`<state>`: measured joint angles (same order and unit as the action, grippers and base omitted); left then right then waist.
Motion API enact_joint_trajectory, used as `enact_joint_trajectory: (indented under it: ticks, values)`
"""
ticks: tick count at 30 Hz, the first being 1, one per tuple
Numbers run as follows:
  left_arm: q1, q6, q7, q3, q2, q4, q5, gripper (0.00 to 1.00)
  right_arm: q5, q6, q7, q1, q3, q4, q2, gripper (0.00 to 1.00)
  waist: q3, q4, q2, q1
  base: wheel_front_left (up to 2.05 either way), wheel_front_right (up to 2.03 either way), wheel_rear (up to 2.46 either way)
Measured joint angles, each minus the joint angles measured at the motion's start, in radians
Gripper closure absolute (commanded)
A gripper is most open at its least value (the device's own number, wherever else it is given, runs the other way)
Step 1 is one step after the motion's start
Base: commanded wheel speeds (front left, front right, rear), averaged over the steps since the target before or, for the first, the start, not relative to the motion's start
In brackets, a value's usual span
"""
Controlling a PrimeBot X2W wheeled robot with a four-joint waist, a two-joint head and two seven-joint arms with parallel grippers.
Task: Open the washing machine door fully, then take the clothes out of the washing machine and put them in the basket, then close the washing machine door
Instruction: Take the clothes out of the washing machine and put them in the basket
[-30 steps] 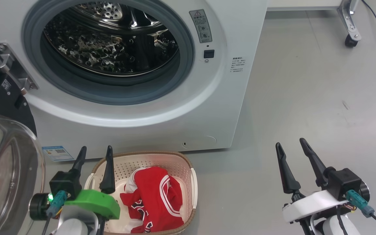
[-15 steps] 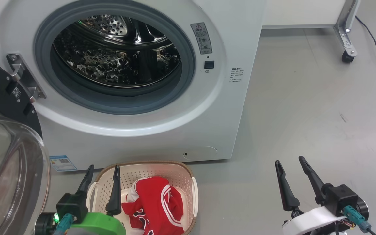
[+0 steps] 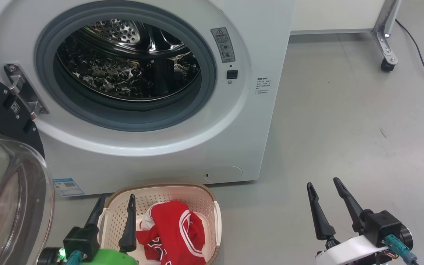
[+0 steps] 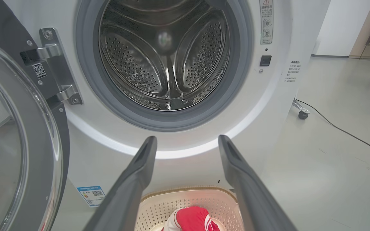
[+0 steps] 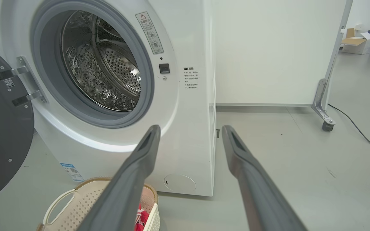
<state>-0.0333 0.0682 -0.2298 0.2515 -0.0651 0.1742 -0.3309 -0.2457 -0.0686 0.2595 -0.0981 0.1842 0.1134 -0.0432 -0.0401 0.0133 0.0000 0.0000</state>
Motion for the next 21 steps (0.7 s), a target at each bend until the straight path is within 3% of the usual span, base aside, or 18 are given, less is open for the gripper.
enact_joint_trajectory:
  ticks: [21]
  values:
    - [-0.041,0.025,0.044,0.0,-0.011,-0.072,0.02,0.0,-0.005,0.01,0.0,-0.014,0.015,-0.008,0.0,0.0,0.009,-0.016,0.0,0.0,0.0,0.0,0.0]
